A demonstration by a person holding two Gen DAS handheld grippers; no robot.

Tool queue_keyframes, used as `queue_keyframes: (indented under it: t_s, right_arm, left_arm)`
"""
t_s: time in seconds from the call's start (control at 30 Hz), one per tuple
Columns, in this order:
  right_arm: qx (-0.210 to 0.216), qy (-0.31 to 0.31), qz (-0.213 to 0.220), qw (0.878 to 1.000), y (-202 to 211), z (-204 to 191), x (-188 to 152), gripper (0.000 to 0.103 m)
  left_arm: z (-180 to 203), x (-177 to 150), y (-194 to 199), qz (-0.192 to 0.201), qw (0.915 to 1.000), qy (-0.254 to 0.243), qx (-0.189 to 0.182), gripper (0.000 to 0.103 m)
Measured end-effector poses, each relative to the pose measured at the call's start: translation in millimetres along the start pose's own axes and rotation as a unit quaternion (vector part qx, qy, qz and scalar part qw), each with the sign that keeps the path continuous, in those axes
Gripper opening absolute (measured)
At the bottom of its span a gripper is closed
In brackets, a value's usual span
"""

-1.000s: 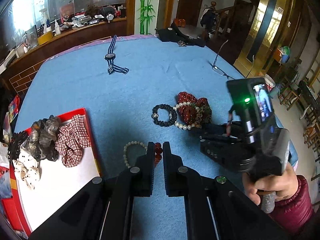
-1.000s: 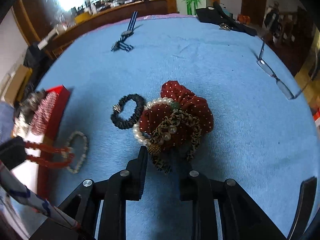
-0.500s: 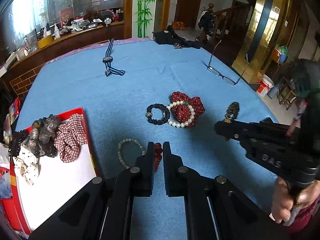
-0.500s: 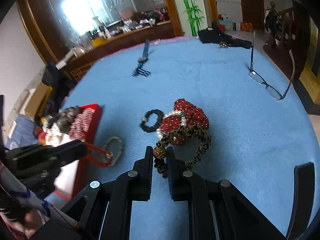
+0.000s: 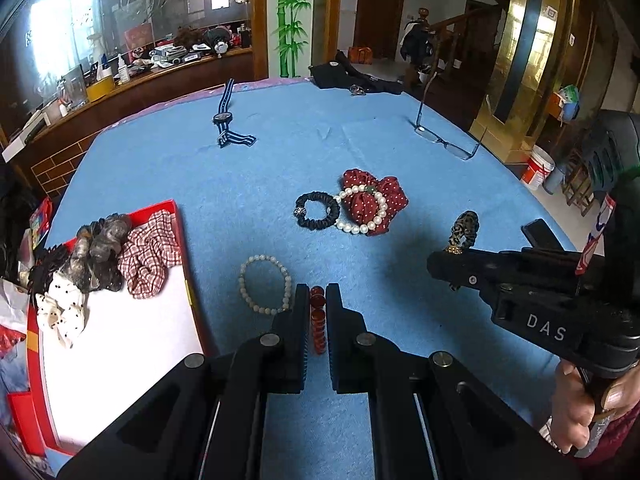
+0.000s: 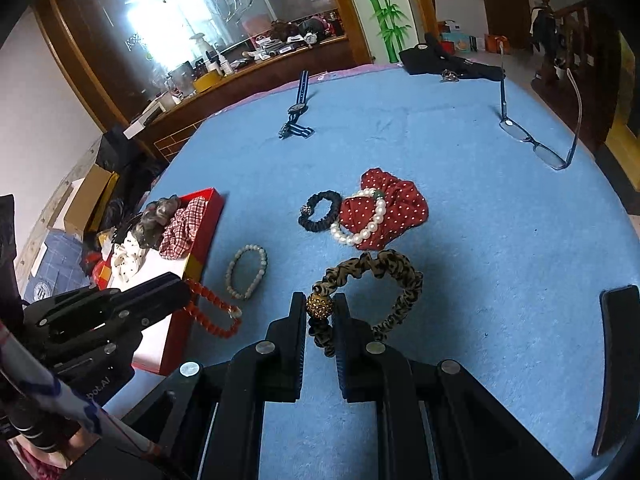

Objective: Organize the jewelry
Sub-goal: 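Carry red bead bracelet into the tray with left gripper while right gripper carries leopard-print bracelet there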

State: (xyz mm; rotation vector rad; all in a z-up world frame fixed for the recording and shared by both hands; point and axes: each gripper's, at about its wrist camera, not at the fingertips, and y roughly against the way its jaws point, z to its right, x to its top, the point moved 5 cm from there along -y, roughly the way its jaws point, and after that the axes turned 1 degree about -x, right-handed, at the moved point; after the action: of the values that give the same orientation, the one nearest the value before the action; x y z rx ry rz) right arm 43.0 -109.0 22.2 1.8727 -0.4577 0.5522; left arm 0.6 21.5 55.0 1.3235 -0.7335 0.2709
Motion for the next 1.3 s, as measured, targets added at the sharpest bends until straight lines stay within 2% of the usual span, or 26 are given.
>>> queue_keyframes:
  t_s: [0.67,1.07,1.3]
  right_arm:
    - [0.01,0.047,-0.015,0.999,-9,-47,-2,0.014]
    - [0.044,0.103,-0.028,0.993,-18,-113,3,0.014]
    - [0.066,0.127,-0.048,0.989,-38,-154,5,0.014]
  left_arm:
    - [-50,-2,35,0.032,0.9987,0.035,0.017,0.007]
    - [-110,-7,61,0.047,0.9952,0.067,0.053,0.007]
    - [-146,-13,53,0.03,0.9937,0.087,0.065,0.007]
